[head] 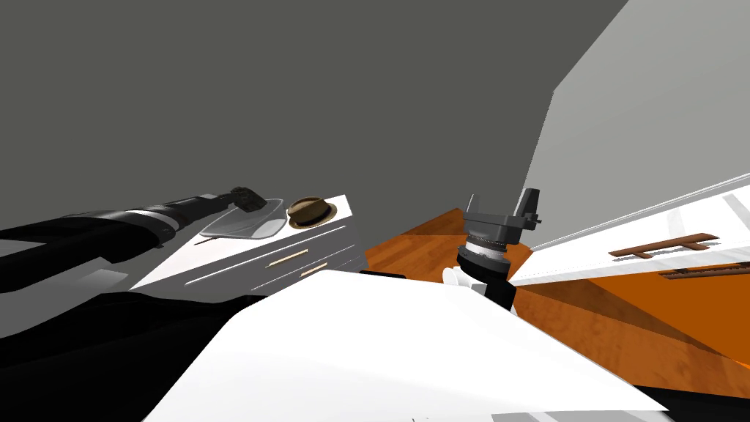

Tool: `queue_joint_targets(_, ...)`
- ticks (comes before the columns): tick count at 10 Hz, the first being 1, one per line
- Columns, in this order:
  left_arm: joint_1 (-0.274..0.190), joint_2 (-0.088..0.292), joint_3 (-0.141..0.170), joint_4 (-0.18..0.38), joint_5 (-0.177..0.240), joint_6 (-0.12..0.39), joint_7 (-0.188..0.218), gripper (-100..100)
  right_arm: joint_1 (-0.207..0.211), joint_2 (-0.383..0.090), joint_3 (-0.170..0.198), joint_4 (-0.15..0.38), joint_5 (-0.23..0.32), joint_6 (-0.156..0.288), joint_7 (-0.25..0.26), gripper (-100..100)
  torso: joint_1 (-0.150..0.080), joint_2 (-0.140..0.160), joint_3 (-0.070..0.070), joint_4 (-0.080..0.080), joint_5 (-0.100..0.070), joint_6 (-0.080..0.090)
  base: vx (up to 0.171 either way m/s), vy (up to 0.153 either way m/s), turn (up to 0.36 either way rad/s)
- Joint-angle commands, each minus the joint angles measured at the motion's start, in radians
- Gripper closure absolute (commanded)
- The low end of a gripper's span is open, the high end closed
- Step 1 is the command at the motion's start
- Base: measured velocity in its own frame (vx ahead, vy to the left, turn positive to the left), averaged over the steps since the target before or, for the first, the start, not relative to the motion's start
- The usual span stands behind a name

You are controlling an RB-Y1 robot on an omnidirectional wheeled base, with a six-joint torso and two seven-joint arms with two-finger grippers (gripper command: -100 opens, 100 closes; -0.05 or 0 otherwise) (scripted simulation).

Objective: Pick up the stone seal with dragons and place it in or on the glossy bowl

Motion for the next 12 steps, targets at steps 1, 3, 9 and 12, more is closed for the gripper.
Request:
queue_joint_targets(1, 0.0, 0.0, 0.0, 0.0, 0.0, 0.0, 0.0, 0, 0.0, 0.0, 0.0, 0.0, 0.0, 0.0, 0.0, 0, 0.0, 0.0, 0.0, 0.0, 0.0, 0.0, 0.0, 0.0, 0.0)
queue_joint_targets(3, 0.044, 0.015, 0.07, -0.03, 0.037, 0.024, 0.019, -100, 0.0, 0.0, 0.0, 0.0, 0.0, 0.0, 0.0, 0, 0.001, 0.0, 0.0, 0.0, 0.0, 0.0, 0.01, 0.032, 0.063)
queue_joint_targets(9, 0.153, 0.053, 0.243, -0.105, 0.13, 0.085, 0.068, -100, 0.0, 0.0, 0.0, 0.0, 0.0, 0.0, 0.0, 0, 0.003, -0.001, 0.0, 0.0, 0.001, 0.0, 0.009, 0.045, 0.059)
queue_joint_targets(12, 0.197, 0.068, 0.323, -0.135, 0.167, 0.11, 0.087, -100, 0.0, 0.0, 0.0, 0.0, 0.0, 0.0, 0.0, 0, 0.0, 0.0, 0.0, 0.0, 0.0, 0.0, -0.001, 0.009, 0.027)
